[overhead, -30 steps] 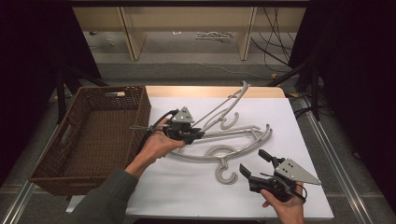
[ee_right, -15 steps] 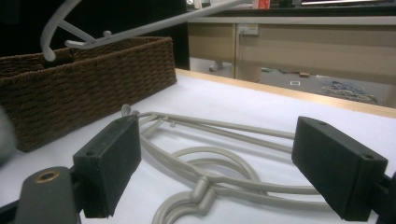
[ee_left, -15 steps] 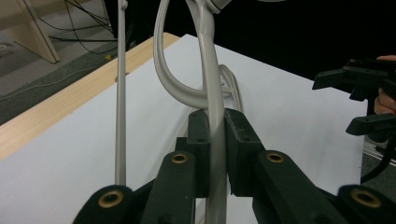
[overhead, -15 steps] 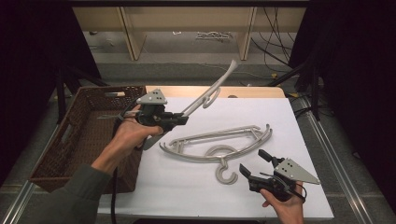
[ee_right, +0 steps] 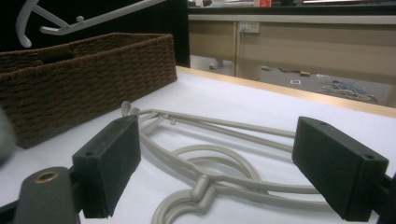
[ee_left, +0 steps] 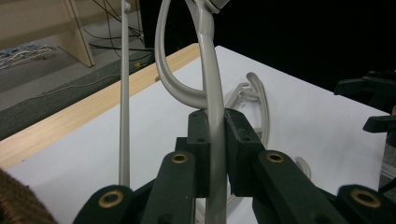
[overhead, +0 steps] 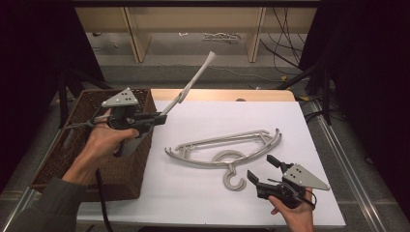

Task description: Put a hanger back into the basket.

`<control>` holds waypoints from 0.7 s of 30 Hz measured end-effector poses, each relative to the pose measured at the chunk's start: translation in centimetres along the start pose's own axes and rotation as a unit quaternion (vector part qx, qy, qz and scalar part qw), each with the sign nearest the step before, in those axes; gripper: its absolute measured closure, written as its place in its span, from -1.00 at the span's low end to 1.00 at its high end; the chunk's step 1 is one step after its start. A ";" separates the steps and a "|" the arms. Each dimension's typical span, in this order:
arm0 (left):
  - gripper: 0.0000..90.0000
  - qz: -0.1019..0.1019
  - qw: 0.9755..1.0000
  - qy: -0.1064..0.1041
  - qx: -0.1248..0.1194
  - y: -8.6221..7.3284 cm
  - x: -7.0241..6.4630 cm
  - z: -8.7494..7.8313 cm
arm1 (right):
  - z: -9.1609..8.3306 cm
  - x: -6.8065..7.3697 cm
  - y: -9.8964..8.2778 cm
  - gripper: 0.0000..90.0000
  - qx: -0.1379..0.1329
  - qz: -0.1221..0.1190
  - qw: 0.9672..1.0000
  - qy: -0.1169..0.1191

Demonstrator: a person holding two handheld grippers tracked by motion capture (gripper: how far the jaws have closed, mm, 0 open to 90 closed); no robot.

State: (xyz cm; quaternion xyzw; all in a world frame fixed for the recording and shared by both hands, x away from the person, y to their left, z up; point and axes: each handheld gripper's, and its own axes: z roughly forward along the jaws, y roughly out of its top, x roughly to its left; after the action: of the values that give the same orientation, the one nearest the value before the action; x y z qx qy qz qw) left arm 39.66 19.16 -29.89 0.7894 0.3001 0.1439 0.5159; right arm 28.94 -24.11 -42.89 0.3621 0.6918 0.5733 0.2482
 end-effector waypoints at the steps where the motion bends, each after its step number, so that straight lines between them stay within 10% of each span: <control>1: 0.81 -0.001 1.000 0.004 0.001 -0.2 0.2 -0.4 | 0.0 0.0 0.0 -0.64 -0.001 -0.001 1.000 -0.003; 16: 0.81 -0.025 0.998 0.055 -0.003 -3.0 3.9 -5.6 | 0.1 0.0 -0.1 -0.64 0.004 -0.001 1.000 0.000; 17: 0.81 0.038 0.996 0.056 0.061 -3.1 5.0 -6.8 | 0.2 0.1 -0.1 -0.64 0.007 0.000 1.000 0.001; 18: 0.81 0.038 0.996 0.056 0.061 -3.1 5.0 -6.8 | 0.2 0.1 -0.1 -0.64 0.007 0.001 1.000 0.001; 21: 0.81 -0.018 0.999 0.042 0.018 -4.5 5.5 -7.4 | 0.2 0.1 -0.1 -0.64 0.004 0.000 1.000 0.001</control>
State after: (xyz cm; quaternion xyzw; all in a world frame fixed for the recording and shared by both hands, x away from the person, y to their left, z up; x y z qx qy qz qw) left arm 38.49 29.23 -31.25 0.7859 0.3387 0.1624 0.4912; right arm 29.07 -23.94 -43.00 0.3626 0.6943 0.5709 0.2461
